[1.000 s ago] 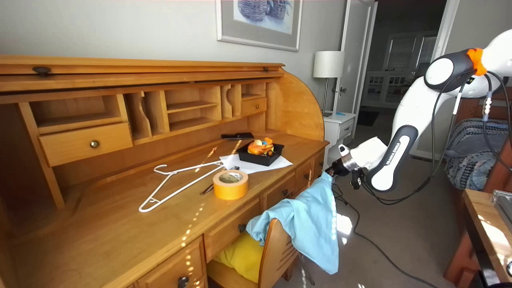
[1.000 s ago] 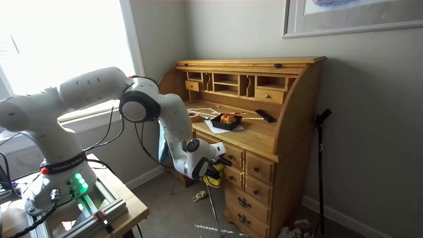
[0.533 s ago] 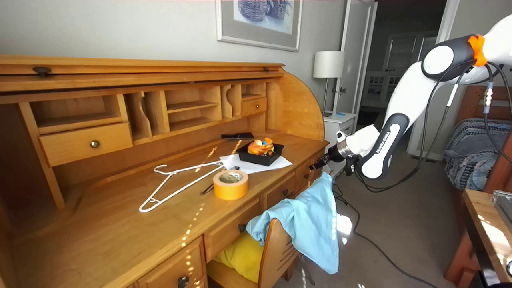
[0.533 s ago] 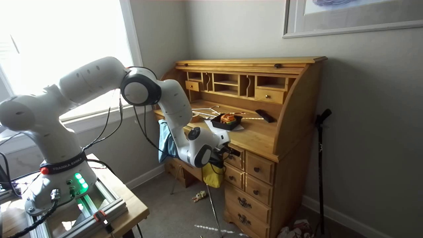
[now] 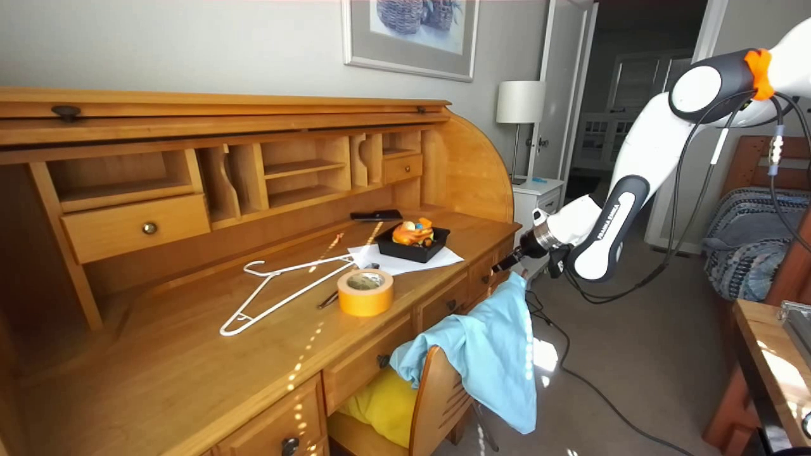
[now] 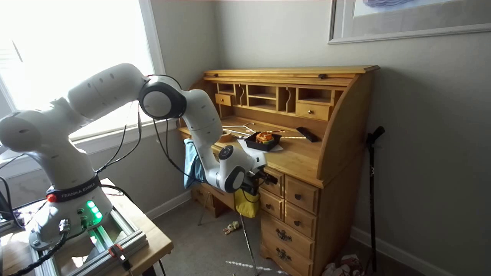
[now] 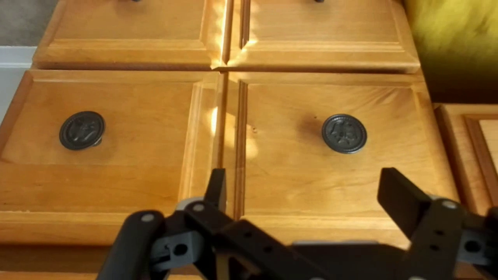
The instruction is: Open the topmost drawer on the bottom part of the cabinet.
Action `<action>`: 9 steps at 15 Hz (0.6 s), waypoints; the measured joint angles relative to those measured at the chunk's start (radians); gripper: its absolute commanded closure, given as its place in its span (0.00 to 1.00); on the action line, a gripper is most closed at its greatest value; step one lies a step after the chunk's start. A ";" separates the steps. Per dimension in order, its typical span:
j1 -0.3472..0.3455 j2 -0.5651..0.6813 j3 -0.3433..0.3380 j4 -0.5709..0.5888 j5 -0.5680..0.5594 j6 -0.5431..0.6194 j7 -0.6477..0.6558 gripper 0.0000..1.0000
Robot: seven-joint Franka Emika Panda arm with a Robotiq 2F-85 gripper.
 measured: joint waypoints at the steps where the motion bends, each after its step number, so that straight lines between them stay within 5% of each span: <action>1: -0.002 0.000 0.010 0.000 -0.003 -0.010 0.003 0.00; 9: -0.006 0.001 0.070 0.026 -0.004 -0.112 0.005 0.00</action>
